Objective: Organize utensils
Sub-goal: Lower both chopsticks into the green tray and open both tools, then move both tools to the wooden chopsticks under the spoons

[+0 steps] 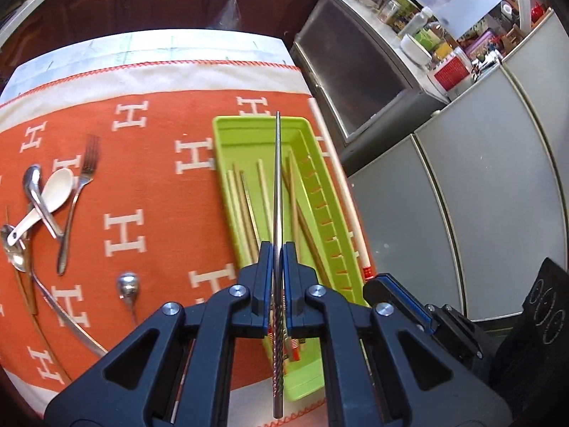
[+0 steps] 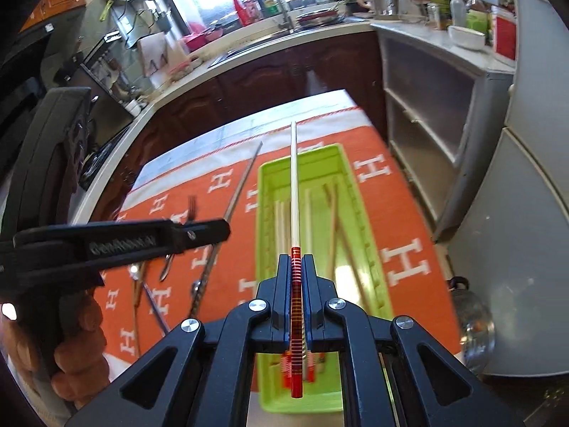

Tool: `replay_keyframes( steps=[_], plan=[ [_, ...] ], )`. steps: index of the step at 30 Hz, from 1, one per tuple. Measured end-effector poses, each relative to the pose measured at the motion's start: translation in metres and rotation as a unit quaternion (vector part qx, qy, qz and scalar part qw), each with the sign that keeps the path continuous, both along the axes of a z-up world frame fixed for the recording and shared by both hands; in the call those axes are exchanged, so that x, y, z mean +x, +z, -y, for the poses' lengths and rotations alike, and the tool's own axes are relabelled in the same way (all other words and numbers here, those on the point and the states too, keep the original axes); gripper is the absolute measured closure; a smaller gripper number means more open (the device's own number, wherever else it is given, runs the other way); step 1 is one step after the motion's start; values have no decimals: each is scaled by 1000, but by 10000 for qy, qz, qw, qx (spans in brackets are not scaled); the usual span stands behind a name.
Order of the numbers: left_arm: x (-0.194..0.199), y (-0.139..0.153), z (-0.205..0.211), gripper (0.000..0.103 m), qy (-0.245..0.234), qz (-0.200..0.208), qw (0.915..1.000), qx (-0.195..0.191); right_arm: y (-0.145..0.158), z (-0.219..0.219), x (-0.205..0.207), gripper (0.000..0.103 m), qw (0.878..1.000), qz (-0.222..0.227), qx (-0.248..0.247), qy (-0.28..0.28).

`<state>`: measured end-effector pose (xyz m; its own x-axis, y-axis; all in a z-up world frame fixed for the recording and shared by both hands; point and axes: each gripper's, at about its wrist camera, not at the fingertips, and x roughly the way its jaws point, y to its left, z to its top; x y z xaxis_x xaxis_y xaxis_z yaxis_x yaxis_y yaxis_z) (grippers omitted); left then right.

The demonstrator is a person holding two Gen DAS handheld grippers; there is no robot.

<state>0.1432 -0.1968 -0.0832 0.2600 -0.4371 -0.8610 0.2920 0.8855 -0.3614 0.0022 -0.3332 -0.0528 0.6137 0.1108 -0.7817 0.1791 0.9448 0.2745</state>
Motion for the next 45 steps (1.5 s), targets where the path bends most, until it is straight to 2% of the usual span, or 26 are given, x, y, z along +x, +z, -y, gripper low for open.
replay_keyframes(
  steps=[8, 11, 12, 13, 15, 20, 24, 32, 45],
  plan=[
    [2, -17, 18, 99, -71, -87, 9997, 222, -16, 17, 18, 96, 9996, -239, -29, -129],
    [-2, -21, 17, 89, -208, -117, 9992, 334, -25, 20, 21, 85, 9991, -334, 178, -201],
    [-5, -21, 15, 81, -213, -94, 9991, 365, -26, 20, 21, 82, 9991, -331, 176, -205],
    [-8, -20, 13, 73, -214, -48, 9990, 377, -28, 18, 21, 82, 9991, -330, 160, -200],
    [-11, -17, 7, 68, -223, 38, 9991, 362, -29, 17, 21, 82, 9992, -328, 173, -179],
    [-21, 0, -7, 65, -219, 337, 9983, 421, -30, 12, 20, 82, 9992, -314, 160, -183],
    [-30, 13, -20, 59, -157, 595, 9968, 512, -24, 7, 15, 82, 9994, -283, 118, -183],
    [-51, 40, -43, 57, -95, 1056, 9922, 659, -10, -5, 6, 82, 9996, -168, 171, -142],
    [-89, 77, -96, 56, 219, 1656, 9816, 930, 32, -38, -17, 67, 9995, 282, 57, 84]
  ],
)
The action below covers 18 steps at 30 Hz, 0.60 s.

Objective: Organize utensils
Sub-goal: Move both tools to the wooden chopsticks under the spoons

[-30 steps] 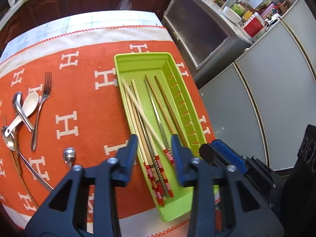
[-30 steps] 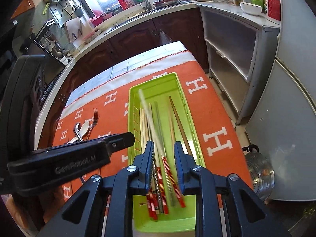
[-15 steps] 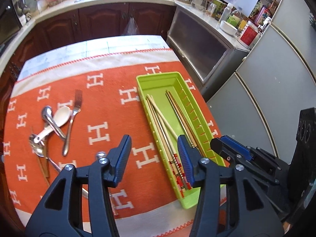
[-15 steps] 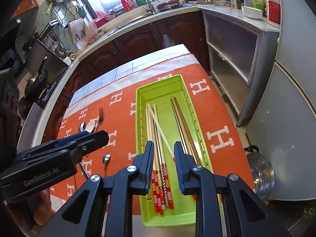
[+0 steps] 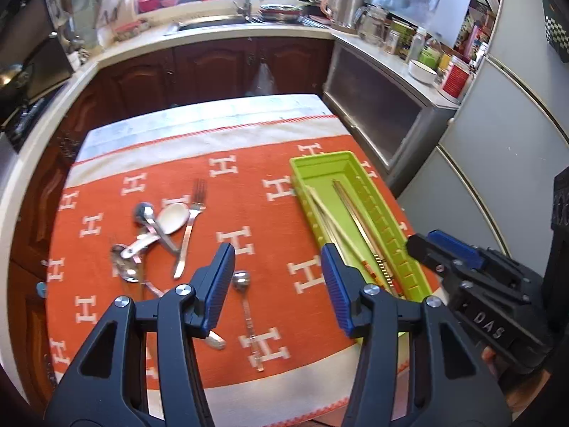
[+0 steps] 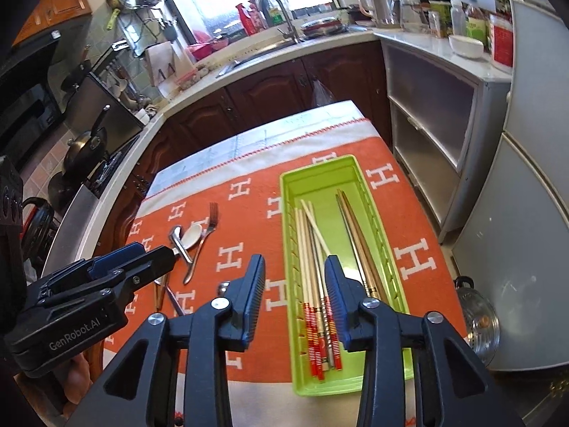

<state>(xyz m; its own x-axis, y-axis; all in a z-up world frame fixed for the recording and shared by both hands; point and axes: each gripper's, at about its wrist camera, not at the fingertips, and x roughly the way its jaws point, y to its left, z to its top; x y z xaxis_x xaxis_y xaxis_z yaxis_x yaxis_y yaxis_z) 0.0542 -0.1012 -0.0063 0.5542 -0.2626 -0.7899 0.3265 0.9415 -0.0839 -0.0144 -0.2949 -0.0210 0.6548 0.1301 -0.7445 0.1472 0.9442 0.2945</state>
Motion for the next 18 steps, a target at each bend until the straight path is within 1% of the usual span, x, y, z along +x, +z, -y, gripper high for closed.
replay_keyframes(
  steps=[4, 5, 8, 10, 13, 16, 18],
  plan=[
    [-15, 10, -34, 56, 224, 219, 9995, 74, 15, -20, -11, 66, 9995, 176, -178, 180],
    [-16, 12, -41, 55, 273, 250, 9993, 77, 17, -23, -12, 65, 9993, 207, -210, 220],
    [-25, 16, -71, 54, 510, 365, 9980, 122, 26, -42, -17, 54, 9984, 322, -318, 330],
    [-30, 17, -92, 51, 716, 453, 9962, 203, 29, -55, -19, 53, 9976, 347, -347, 488],
    [-38, 15, -127, 50, 1055, 527, 9925, 320, 30, -74, -14, 53, 9960, 278, -392, 758],
    [-41, 7, -156, 49, 1283, 493, 9897, 392, 28, -99, -9, 53, 9928, 247, -443, 1085],
    [-44, -1, -172, 49, 1429, 447, 9875, 483, 27, -115, -7, 53, 9903, 255, -389, 1306]
  ],
)
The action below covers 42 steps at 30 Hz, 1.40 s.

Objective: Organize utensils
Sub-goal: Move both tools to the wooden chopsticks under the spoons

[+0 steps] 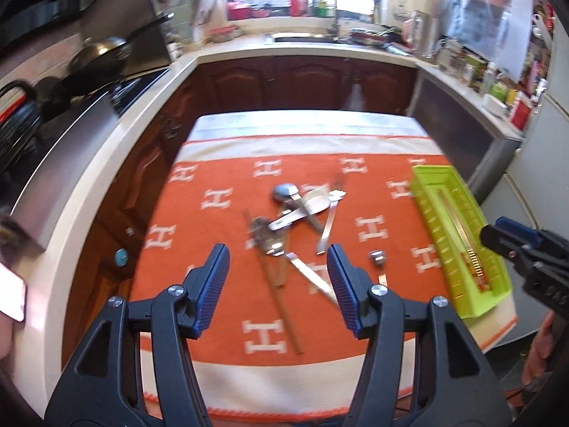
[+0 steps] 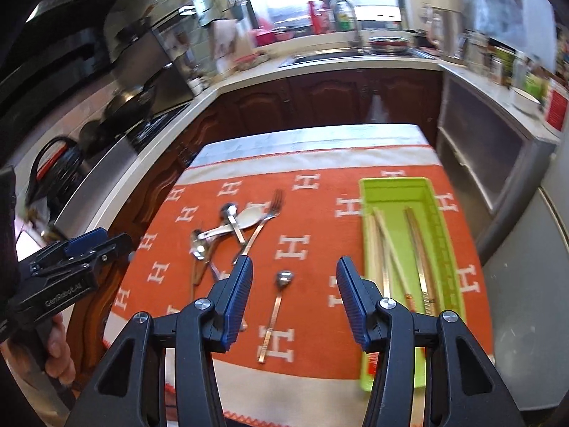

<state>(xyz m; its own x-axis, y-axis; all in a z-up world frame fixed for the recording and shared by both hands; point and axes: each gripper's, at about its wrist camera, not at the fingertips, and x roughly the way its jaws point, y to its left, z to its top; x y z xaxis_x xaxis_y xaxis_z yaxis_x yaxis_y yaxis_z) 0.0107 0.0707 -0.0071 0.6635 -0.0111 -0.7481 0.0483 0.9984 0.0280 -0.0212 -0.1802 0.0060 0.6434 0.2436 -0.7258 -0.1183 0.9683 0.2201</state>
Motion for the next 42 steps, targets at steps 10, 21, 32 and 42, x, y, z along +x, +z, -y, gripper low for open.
replay_keyframes(
  steps=[10, 21, 32, 42],
  plan=[
    [10, -56, -49, 49, 228, -522, 9979, -313, -25, -71, 40, 53, 9971, -239, 141, 707],
    [53, -121, -65, 53, 339, -1149, 9885, -917, -91, -107, 98, 66, 9899, -917, 261, 1047],
    [97, -161, -59, 78, 159, -1590, 9807, -1123, -141, -135, 148, 71, 9814, -1354, 522, 1253],
    [121, -176, -52, 79, 145, -1757, 9778, -1128, -177, -162, 196, 78, 9727, -1687, 774, 1390]
  ],
)
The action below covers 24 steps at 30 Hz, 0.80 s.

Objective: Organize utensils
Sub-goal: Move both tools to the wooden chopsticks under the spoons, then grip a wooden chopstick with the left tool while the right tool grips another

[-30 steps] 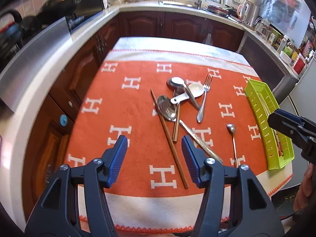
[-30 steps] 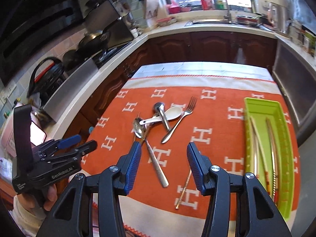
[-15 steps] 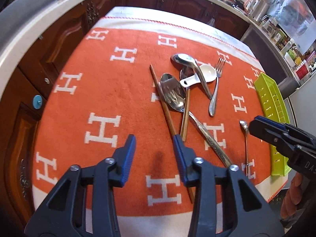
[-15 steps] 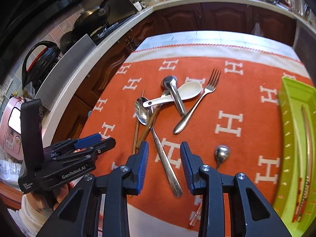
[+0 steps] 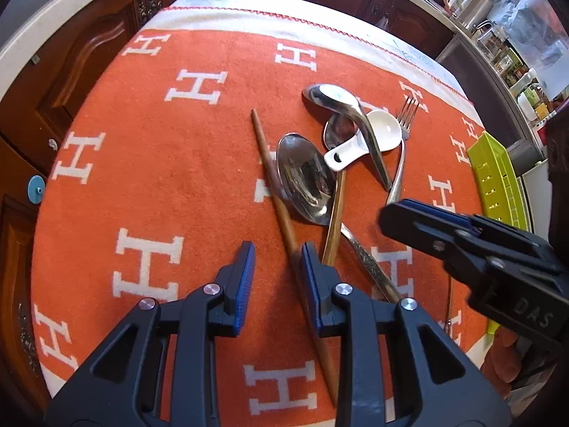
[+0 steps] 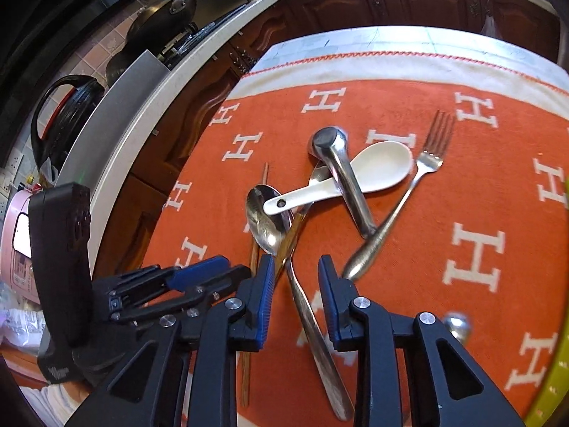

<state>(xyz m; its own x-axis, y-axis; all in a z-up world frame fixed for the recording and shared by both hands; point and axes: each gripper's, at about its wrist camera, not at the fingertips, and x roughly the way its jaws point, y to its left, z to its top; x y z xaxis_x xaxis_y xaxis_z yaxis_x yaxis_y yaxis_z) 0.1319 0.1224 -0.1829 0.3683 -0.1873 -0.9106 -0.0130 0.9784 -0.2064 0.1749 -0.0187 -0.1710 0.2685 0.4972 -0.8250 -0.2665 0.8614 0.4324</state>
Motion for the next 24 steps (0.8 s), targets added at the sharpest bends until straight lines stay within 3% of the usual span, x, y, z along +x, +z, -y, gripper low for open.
replay_keyframes(
  steps=[13, 15, 19, 24],
  plan=[
    [2, -5, 29, 79, -306, -24, 9964, 791, -33, -23, 46, 78, 9986, -461, 180, -189],
    [0, -5, 29, 79, -317, -18, 9962, 812, -35, -26, 49, 78, 9986, -441, 220, -197],
    [-3, -4, 25, 97, -186, -39, 9963, 841, -37, -30, 51, 89, 9984, -489, 167, -221],
    [-7, -4, 16, 99, -56, 0, 9981, 606, -37, -28, 53, 95, 9980, -522, 225, -259]
  ],
)
